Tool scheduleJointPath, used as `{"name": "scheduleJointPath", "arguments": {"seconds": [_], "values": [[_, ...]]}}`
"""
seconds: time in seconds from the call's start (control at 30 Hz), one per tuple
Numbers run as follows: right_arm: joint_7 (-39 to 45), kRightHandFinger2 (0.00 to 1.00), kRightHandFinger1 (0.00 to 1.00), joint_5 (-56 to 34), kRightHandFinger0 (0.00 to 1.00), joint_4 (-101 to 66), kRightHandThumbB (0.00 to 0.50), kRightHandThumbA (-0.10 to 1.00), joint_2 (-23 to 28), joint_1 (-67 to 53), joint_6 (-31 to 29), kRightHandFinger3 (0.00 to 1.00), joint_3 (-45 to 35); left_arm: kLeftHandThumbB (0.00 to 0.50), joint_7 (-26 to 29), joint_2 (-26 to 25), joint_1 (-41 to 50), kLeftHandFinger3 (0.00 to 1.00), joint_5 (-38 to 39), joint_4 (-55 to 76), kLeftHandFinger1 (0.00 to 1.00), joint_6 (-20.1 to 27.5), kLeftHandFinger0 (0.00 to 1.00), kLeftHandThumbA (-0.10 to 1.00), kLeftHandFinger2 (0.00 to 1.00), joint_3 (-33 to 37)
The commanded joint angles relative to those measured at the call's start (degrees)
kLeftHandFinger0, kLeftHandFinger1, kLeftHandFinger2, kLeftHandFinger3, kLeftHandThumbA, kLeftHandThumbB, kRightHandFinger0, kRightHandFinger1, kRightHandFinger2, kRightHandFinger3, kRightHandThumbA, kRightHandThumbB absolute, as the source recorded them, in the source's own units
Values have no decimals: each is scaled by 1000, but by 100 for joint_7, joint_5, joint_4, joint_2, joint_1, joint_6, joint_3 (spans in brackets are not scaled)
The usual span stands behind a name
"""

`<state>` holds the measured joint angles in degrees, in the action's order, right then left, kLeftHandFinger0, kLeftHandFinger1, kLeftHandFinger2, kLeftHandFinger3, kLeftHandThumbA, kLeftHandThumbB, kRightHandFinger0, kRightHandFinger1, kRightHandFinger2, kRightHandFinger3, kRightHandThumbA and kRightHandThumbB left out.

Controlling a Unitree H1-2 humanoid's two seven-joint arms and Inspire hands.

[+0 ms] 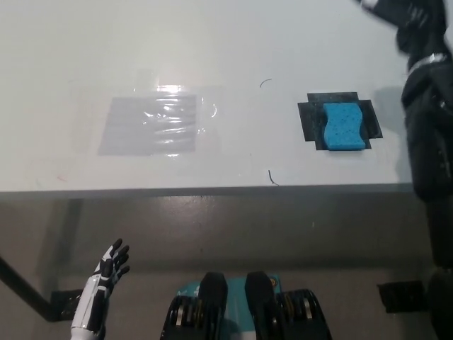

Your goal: A soft sponge is kept on the balc marked spot on the table infront of the robot and it uses its right hand fist to press down on it and drrags it across the table in a back and forth manner twice to clean it

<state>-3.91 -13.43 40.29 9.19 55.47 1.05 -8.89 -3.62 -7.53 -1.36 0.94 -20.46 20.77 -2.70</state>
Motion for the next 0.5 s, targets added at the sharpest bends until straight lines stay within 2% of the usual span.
{"name": "scheduleJointPath", "arguments": {"seconds": [0.0,0.03,0.07,0.1,0.17,0.2,0.27,0.3,0.43,0.47], "values": [[-460,0,0,238,0,2562,138,1000,-121,1228,-1529,0,-30,498,-100,-176,53,1000,0,165,1000,427,1000,1000,1000,3],[-424,0,0,134,0,2832,139,1000,-161,1214,-1581,0,-103,497,-106,-186,48,1000,3,151,1000,455,1000,1000,1000,1],[-446,46,0,104,0,2983,157,1000,-191,1191,-1565,0,-129,493,-95,-189,53,1000,-2,154,1000,460,1000,1000,1000,-6],[-466,128,0,53,0,3172,169,1000,-246,1101,-1516,52,-172,478,-77,-190,89,1000,-16,173,1000,472,1000,1000,1000,-15],[-313,186,0,-91,0,3375,275,1000,-288,998,-1551,136,-281,472,-115,-201,119,1000,57,204,1000,404,1000,1000,1000,-31],[-255,126,0,-152,0,3464,294,1000,-305,956,-1591,132,-336,471,-113,-210,118,1000,51,196,1000,409,1000,1000,1000,-34],[-162,130,0,-219,0,3638,218,1000,-322,874,-1561,155,-425,472,-150,-232,95,1000,65,188,1000,402,1000,1000,1000,-17],[-149,162,0,-159,0,3747,222,1000,-341,821,-1579,177,-414,496,-147,-245,88,1000,21,189,1000,432,1000,1000,1000,5],[-143,149,0,-85,0,3963,195,1000,-406,723,-1619,178,-436,487,-173,-254,96,1000,25,219,1000,407,1000,1000,1000,39],[-178,164,0,-37,0,4009,191,1000,-444,663,-1568,204,-398,490,-164,-249,110,1000,4,218,1000,431,1000,1000,1000,46]]}}
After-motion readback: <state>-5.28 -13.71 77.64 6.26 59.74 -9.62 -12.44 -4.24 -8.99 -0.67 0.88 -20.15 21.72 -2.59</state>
